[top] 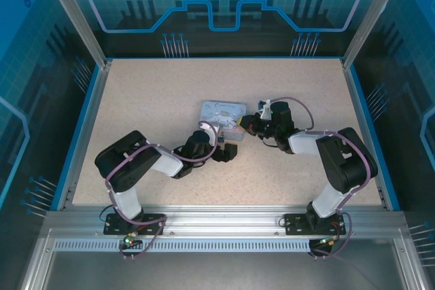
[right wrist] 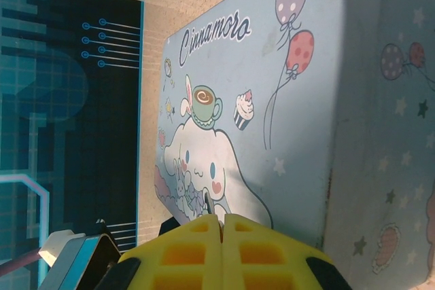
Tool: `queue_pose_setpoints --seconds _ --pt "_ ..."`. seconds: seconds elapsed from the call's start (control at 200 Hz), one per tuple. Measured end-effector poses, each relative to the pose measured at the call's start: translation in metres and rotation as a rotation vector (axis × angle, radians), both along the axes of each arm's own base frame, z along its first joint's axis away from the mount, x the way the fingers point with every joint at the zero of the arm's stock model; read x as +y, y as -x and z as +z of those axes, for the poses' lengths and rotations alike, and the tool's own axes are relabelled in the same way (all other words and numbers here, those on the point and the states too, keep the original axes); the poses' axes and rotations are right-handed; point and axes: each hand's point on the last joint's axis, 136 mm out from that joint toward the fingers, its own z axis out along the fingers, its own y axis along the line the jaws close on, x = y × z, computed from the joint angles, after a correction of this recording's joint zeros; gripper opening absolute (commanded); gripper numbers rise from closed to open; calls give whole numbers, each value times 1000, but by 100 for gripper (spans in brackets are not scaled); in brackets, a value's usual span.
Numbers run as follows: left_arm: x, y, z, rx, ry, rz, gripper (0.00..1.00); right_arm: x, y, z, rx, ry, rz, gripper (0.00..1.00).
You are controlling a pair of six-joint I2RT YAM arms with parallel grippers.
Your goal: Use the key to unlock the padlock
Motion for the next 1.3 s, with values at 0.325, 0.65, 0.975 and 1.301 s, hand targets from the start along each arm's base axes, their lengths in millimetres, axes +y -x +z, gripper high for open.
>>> queue_pose_setpoints --seconds 0.325,0.65,0.975,1.301 --pt "-13 5 5 34 72 -50 99 0 -1 -1 9 6 -2 0" --pt "-16 -8 11 35 169 -8 99 0 -1 -1 10 11 -4 0" --pt "-15 -14 16 48 261 48 97 0 -2 -1 7 12 -6 0" --pt "-3 -17 18 79 395 134 83 4 -5 -1 5 8 3 0"
